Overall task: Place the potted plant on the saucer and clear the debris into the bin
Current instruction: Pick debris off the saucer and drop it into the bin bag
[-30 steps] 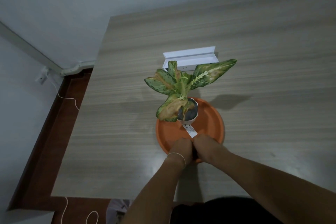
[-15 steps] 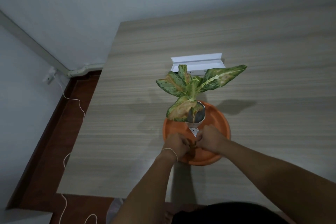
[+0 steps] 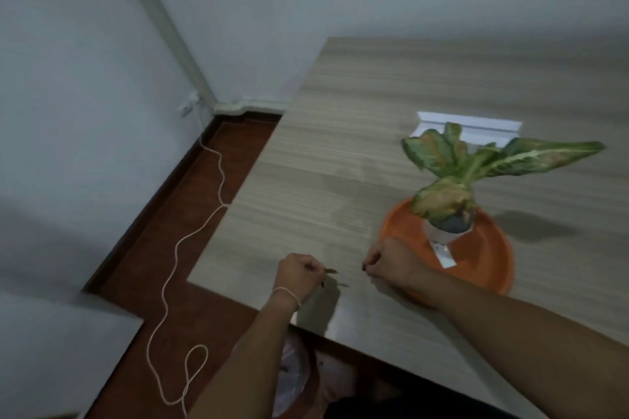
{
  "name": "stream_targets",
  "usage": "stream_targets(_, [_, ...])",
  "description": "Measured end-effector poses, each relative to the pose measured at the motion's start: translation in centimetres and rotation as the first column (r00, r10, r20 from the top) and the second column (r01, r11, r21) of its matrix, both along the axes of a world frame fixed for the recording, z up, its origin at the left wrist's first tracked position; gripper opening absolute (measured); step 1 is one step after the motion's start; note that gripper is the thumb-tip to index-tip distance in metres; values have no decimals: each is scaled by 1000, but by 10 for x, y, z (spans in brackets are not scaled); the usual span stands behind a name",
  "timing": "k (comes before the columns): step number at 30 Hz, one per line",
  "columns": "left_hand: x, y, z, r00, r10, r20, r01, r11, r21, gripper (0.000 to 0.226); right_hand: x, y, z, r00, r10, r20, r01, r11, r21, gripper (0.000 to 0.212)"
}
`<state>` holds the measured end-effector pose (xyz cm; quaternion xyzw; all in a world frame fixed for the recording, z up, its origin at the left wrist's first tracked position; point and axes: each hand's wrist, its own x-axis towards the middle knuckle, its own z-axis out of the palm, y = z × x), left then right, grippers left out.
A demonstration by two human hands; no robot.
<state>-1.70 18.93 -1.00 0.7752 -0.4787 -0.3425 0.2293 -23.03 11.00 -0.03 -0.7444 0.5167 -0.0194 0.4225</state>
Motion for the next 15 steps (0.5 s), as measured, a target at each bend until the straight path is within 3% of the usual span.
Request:
stream_targets(6, [101, 92, 5, 949, 313, -22, -314, 949, -40, 26, 123, 37, 8, 981, 188, 58, -187, 982, -7, 10])
stream_targets(11, [159, 174, 5, 853, 521, -32, -522, 851, -61, 7, 221, 94, 2, 921, 380, 84, -380, 925, -18, 8])
stream_targets(15, [182, 220, -3, 785, 616, -64, -619, 785, -42, 6, 272, 134, -1, 850, 522, 76, -521, 853, -32, 7])
